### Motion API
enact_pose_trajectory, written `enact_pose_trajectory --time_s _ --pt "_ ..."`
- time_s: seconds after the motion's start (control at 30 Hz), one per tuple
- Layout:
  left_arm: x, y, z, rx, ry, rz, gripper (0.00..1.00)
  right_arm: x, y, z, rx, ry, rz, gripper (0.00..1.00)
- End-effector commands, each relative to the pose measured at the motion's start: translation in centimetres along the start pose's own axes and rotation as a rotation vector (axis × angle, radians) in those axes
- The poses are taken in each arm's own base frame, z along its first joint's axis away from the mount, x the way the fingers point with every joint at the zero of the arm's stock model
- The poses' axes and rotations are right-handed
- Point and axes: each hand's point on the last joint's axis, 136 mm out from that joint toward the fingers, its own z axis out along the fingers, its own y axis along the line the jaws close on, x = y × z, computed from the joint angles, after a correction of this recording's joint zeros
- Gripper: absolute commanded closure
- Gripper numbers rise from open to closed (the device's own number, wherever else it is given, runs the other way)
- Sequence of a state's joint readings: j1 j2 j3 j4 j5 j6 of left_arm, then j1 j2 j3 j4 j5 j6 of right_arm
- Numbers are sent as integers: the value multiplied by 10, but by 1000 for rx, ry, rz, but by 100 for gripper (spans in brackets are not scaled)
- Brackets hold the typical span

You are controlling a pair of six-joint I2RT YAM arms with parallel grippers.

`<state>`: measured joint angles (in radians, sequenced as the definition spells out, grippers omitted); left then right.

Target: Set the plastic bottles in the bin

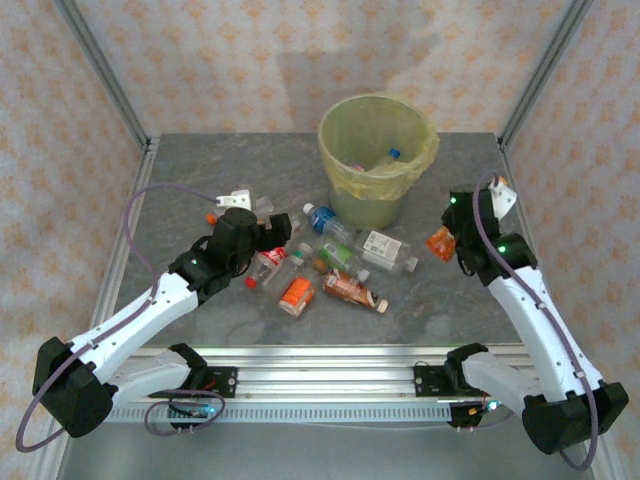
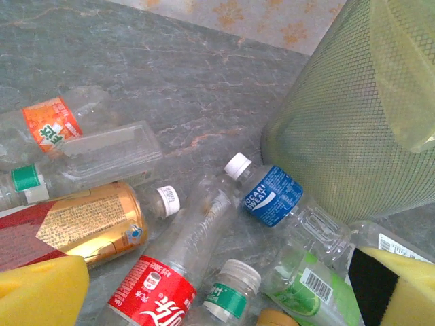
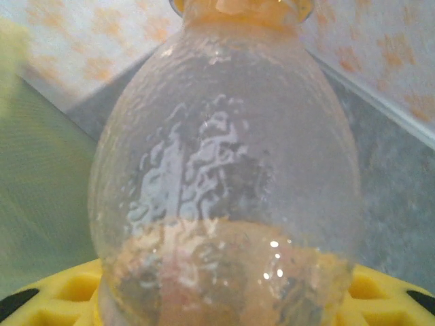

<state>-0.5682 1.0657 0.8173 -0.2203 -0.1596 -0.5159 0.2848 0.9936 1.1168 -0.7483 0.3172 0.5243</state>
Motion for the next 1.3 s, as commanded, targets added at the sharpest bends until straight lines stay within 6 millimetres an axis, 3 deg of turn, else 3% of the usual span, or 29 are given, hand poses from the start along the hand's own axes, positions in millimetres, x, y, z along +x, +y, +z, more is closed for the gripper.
enact_pose_trajectory --time_s 0.0,0.27,0.43,0.63,0.73,0.93,1.1,1.27 --pt "-14 0 -10 -8 -46 -8 0 -30 21 -14 -60 -42 -64 56" --pt "-18 -1 -12 -3 -59 -18 0 -91 103 -48 -270 -156 -116 58" --pt "-20 -2 -13 2 -65 -21 0 -108 159 -50 -355 -174 -176 58" --pt "-19 -2 -13 2 -62 -18 0 -124 213 -36 -426 -214 -221 57" --pt "-18 -3 -13 6 -58 -20 0 -128 239 -19 -434 -220 -245 56" --pt "-17 -3 -15 13 -56 -21 0 -119 278 26 -410 -177 -280 55" --pt "-18 1 -19 6 -69 -24 0 -85 301 67 -401 -56 -302 55" --pt "-19 7 -23 -13 -79 -23 0 -48 302 100 -361 58 -286 54"
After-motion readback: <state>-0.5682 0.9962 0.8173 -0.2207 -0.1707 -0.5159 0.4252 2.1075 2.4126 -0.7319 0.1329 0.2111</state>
